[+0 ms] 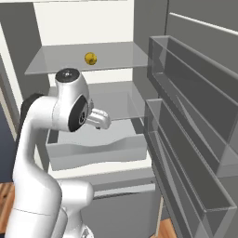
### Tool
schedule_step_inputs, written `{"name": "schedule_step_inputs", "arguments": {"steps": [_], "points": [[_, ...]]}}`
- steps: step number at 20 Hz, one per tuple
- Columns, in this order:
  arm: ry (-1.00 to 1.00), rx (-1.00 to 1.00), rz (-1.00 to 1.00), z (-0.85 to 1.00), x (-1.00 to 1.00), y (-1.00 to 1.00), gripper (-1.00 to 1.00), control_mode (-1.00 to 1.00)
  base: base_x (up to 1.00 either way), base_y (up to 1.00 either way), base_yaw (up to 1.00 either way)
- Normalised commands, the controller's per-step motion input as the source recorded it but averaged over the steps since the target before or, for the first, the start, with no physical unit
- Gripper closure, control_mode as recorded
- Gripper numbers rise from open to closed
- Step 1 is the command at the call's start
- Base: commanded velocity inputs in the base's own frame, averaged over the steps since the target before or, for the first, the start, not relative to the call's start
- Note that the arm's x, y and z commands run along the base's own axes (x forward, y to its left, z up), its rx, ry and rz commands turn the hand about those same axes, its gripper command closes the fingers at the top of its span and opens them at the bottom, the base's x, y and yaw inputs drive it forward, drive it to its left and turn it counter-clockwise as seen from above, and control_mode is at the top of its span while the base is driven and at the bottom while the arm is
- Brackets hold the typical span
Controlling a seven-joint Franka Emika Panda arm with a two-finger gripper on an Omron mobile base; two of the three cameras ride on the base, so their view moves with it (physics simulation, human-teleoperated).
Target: Retrieve a lemon from the fridge and place it on the cutting board with the fish.
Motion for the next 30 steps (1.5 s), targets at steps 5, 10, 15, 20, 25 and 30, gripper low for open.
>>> {"name": "schedule_step_inputs", "arguments": {"steps": [5,10,15,20,25,30], "points": [[-0.40,-0.21,0.03,0.75,0.00,0.08,-1.00,-1.00,0.00,0.00,0.00],[-0.39,-0.02,0.07,0.85,-0.04,0.06,-1.00,-1.00,0.00,0.00,0.00],[-0.30,-0.03,0.16,0.51,-0.15,0.18,-1.00,-1.00,0.00,0.00,0.00],[-0.13,-0.25,0.04,0.60,0.00,0.53,-1.00,-1.00,0.00,0.00,0.00],[0.00,-0.12,0.00,0.63,0.00,0.09,-1.00,-1.00,0.00,0.00,0.00],[-0.04,0.10,0.00,0.01,0.00,0.00,-1.00,-1.00,0.00,0.00,0.00]]}}
